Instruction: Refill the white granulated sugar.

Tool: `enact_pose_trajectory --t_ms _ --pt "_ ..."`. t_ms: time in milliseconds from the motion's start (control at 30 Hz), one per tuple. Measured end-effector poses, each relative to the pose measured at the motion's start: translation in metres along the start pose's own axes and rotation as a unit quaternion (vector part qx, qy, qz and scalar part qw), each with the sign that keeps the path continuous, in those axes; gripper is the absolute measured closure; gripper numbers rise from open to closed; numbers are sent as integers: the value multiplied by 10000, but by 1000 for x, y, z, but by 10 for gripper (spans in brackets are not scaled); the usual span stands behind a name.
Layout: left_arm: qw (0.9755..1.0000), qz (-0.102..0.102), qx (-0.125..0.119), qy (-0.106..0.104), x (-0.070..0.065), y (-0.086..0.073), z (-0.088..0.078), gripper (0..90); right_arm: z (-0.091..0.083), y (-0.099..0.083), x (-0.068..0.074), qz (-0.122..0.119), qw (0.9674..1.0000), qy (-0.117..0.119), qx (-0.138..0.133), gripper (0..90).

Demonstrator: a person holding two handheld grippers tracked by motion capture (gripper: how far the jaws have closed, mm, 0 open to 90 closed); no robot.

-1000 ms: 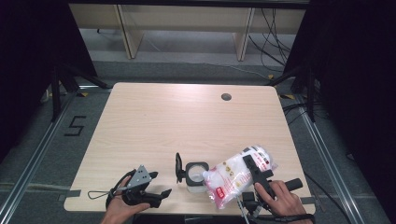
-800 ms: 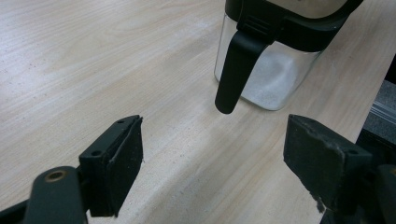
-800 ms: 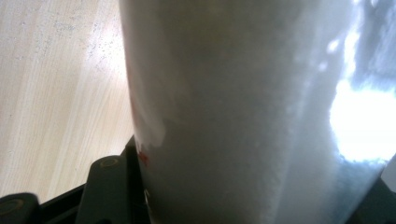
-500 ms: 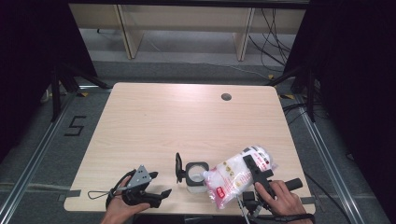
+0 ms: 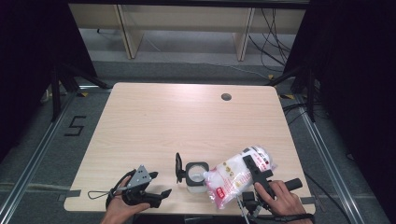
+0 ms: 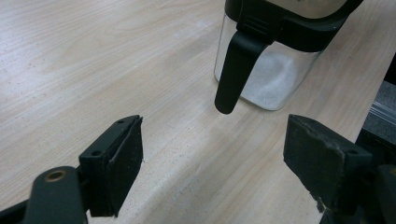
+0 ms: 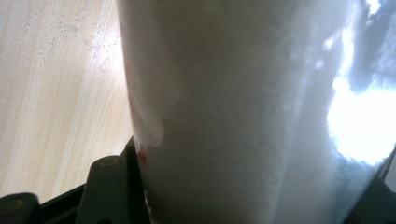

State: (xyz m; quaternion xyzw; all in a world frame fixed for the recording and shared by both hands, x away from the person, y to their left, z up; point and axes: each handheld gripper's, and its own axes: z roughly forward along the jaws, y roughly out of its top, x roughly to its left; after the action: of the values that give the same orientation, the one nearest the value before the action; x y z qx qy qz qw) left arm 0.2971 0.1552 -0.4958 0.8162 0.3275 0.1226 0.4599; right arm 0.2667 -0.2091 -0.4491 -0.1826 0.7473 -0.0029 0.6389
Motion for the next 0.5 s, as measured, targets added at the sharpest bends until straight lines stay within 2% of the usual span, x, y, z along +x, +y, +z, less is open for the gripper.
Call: enact_pose_trajectory --t_ms 100,167,333,367,500 --pt "10000 3 -2 -2 0 0 0 195 0 0 -1 -16 10000 40 29 418" --pt "10000 16 -20 -6 0 0 0 195 -1 -1 1 96 9998 122 109 418" --pt "10000 14 -19 -5 0 0 0 195 -1 0 0 32 9999 96 79 418" --pt "9999 -112 26 12 -2 0 0 195 -1 0 0 35 9999 93 77 418" --pt "9999 -114 25 9 -2 0 0 196 -1 0 0 43 9999 98 73 418"
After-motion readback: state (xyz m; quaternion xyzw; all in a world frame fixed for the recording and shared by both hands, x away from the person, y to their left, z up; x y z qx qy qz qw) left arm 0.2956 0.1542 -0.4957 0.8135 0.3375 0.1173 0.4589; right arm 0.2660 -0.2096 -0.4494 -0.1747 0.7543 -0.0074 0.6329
